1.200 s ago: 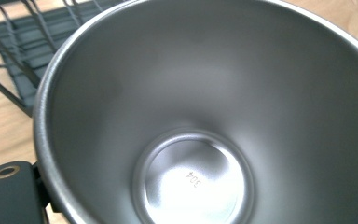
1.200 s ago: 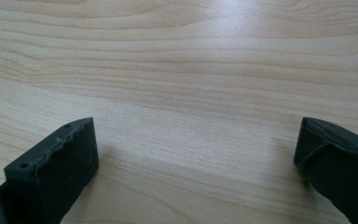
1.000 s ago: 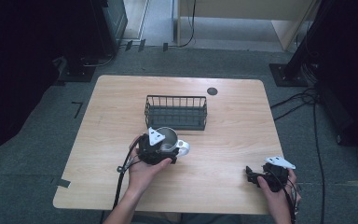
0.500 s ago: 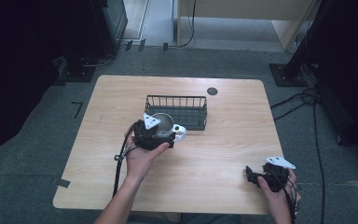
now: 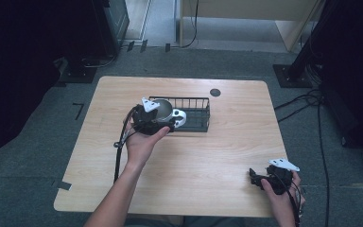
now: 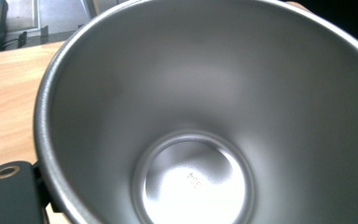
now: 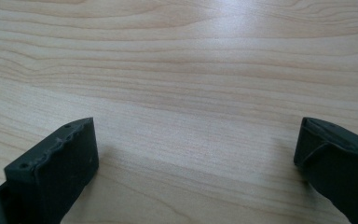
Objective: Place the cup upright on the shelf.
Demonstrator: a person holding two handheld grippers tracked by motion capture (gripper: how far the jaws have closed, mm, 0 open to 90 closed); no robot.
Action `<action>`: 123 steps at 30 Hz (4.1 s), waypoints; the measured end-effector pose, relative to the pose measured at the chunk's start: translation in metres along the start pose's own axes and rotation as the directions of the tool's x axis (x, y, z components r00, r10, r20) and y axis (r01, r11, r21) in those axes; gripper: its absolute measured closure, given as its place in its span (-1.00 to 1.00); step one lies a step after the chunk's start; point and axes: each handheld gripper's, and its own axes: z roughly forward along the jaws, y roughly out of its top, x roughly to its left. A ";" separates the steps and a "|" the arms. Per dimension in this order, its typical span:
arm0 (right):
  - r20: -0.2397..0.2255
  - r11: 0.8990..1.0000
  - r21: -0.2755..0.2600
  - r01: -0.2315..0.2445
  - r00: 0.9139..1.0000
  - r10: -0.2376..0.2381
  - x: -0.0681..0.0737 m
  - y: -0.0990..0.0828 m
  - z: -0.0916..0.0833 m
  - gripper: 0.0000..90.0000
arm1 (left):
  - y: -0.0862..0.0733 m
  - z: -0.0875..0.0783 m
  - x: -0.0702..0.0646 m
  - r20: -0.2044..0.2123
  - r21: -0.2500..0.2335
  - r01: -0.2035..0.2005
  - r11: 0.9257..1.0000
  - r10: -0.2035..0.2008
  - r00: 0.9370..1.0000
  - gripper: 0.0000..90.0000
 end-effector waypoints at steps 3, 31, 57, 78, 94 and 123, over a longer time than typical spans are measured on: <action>0.000 1.000 0.000 0.000 1.000 0.000 0.000 0.000 0.000 -1.00 | 0.006 0.003 0.001 -0.009 0.000 -0.004 1.000 0.004 1.000 -0.82; 0.000 1.000 0.000 0.000 1.000 0.000 0.000 0.000 0.000 -1.00 | 0.042 0.056 0.025 -0.075 0.007 0.035 0.999 -0.034 0.997 -0.82; 0.000 1.000 0.000 -0.001 1.000 0.001 0.000 0.000 0.000 -1.00 | 0.022 0.098 0.028 -0.057 0.086 -0.028 0.996 0.033 0.998 -0.82; -0.001 1.000 -0.001 -0.001 1.000 0.001 0.000 0.000 0.000 -1.00 | 0.018 0.089 0.037 -0.004 0.068 -0.039 0.997 0.039 0.999 -1.00; 0.000 1.000 -0.001 -0.001 1.000 0.001 0.000 0.000 0.000 -1.00 | 0.025 0.062 0.042 0.027 0.050 -0.060 0.997 0.059 0.998 -1.00; 0.000 1.000 0.000 0.000 1.000 0.000 0.000 0.000 0.000 -1.00 | -0.024 0.011 0.066 0.010 0.025 -0.037 0.999 0.036 0.999 -1.00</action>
